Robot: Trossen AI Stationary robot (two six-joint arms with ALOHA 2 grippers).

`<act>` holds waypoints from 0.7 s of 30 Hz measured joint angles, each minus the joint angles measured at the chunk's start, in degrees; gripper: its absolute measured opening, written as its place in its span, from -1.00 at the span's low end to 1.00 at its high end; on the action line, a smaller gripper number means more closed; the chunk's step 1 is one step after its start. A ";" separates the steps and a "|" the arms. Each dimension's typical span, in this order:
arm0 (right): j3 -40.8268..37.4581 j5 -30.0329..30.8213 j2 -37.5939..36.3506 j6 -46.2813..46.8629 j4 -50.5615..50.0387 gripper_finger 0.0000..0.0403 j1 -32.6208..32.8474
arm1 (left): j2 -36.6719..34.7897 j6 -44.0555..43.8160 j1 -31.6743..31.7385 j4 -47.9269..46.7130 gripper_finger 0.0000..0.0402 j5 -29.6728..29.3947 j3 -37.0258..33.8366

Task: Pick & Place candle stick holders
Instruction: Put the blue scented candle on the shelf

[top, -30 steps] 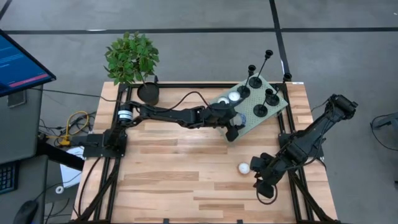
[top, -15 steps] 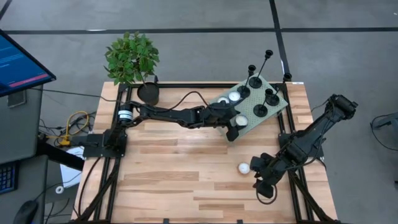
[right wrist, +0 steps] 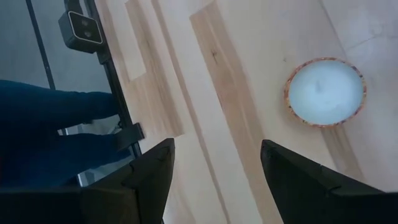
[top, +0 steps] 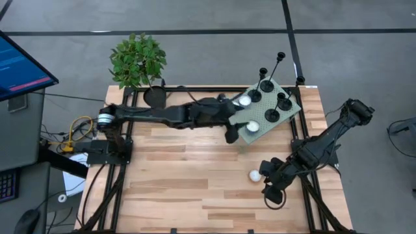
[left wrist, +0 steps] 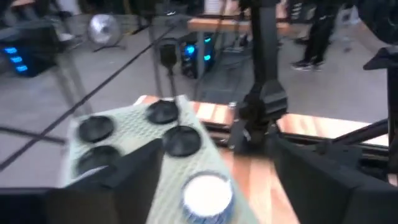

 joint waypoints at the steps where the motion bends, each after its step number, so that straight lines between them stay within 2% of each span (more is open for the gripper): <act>1: 0.00 0.02 0.00 -0.02 0.02 0.14 -0.14 | -1.54 0.00 -0.31 -2.90 0.42 -1.83 0.08; 2: 0.00 0.05 0.00 -0.05 -0.04 0.14 -0.21 | -2.73 -0.02 -0.74 -5.48 0.30 -3.62 -0.56; 5: 0.00 0.17 0.00 -0.20 -0.26 0.14 -0.21 | -4.50 -2.03 -2.05 -5.44 -0.13 -6.50 -4.78; 10: 0.00 0.17 0.00 -0.17 -0.65 0.14 -0.21 | -4.05 -6.29 -4.12 0.63 -0.87 -6.31 -12.91; 15: 0.00 0.18 0.00 0.28 -0.69 0.14 -0.21 | -0.73 -6.93 -4.70 14.01 -0.98 -6.24 -18.92; 21: 0.00 0.18 0.00 0.95 -0.29 0.14 -0.21 | 5.10 -6.64 -4.69 21.17 -0.99 -5.44 -18.63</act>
